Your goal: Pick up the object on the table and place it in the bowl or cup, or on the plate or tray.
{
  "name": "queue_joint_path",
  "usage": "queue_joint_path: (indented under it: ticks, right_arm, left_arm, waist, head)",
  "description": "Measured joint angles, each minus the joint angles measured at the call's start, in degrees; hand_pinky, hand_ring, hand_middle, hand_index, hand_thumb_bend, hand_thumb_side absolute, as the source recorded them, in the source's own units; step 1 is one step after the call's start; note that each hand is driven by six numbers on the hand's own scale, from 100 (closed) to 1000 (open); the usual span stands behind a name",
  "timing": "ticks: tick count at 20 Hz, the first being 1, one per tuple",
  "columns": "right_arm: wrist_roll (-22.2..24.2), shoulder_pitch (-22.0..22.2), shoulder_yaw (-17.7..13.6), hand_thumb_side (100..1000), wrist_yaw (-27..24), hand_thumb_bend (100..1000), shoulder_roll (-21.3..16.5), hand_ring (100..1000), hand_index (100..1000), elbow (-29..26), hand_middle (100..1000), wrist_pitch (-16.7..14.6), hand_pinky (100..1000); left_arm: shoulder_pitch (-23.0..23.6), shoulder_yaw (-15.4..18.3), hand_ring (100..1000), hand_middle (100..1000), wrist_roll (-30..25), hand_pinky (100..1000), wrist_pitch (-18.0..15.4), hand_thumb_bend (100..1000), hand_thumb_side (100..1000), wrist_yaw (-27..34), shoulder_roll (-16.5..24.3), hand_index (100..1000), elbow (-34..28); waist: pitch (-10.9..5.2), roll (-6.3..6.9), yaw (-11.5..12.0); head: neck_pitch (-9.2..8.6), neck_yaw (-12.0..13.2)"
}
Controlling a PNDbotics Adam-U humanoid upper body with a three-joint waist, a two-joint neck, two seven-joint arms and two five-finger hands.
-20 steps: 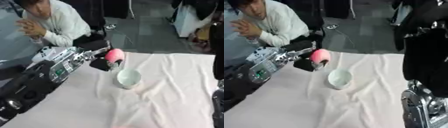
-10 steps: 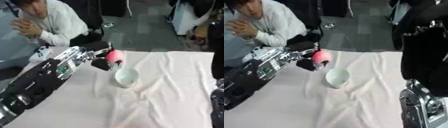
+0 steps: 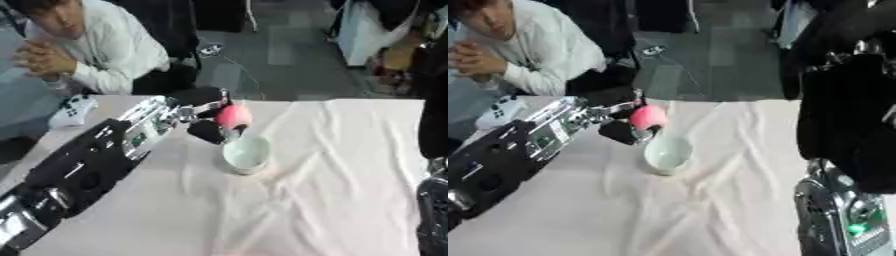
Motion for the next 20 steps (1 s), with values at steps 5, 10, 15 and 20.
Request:
queue_joint_path:
  ticks: [5, 10, 15, 20]
  right_arm:
    - [0.17, 0.0, 0.07, 731, -0.02, 106, 0.64, 330, 498, 0.0, 376, 0.17, 100]
    - [0.19, 0.0, 0.32, 731, -0.04, 107, 1.14, 330, 498, 0.0, 376, 0.18, 100]
    - [0.18, 0.0, 0.33, 730, -0.04, 110, 1.18, 331, 498, 0.0, 376, 0.18, 100]
    - [0.18, 0.0, 0.34, 729, -0.08, 113, 1.28, 331, 498, 0.0, 376, 0.18, 100]
  left_arm:
    - [-0.3, 0.01, 100, 100, 0.3, 100, -0.67, 100, 597, -0.43, -0.81, 324, 1.16]
    - [-0.48, 0.01, 100, 100, 0.28, 100, -1.22, 100, 599, -1.43, -1.64, 326, 2.82]
    - [-0.72, 0.46, 100, 100, -0.11, 100, -2.07, 100, 606, -4.1, -3.07, 331, 4.82]
    - [-1.49, 1.74, 100, 100, 0.03, 100, -3.05, 100, 611, -7.77, -4.23, 337, 7.81]
  waist:
    - [0.28, 0.1, -0.74]
    - [0.37, 0.34, -1.16]
    - [0.57, 0.33, -1.3]
    - [0.63, 0.45, -1.65]
  head:
    - [-0.49, 0.05]
    - [-1.49, 0.57]
    - [-2.06, 0.57]
    - [-2.08, 1.05]
